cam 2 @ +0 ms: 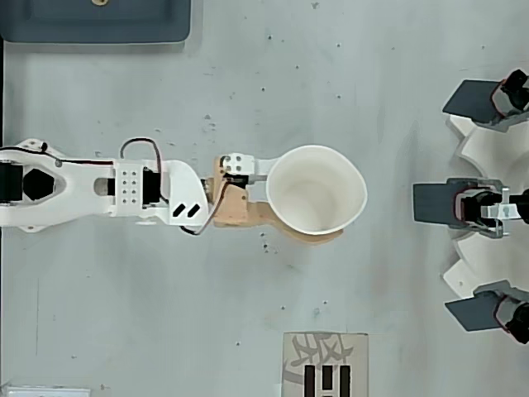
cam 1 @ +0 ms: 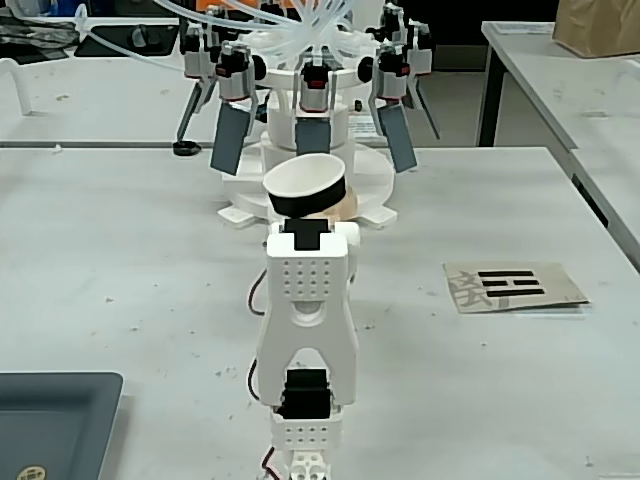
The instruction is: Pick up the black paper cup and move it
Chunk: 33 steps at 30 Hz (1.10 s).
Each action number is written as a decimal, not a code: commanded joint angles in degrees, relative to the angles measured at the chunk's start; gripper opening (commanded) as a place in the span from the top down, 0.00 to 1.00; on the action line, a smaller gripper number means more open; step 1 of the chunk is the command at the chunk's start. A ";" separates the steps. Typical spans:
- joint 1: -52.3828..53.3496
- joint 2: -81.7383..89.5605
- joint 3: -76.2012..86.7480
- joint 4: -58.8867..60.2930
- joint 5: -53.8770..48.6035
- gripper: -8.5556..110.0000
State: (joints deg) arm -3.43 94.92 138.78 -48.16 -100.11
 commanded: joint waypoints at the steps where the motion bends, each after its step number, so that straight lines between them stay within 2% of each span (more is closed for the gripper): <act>1: 0.70 -0.70 -7.73 1.93 0.09 0.88; 11: 0.70 -6.68 -18.46 6.42 0.70 0.88; 33: 2.02 -16.17 -30.94 9.23 1.14 0.88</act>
State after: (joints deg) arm -2.20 77.96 111.45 -39.02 -99.32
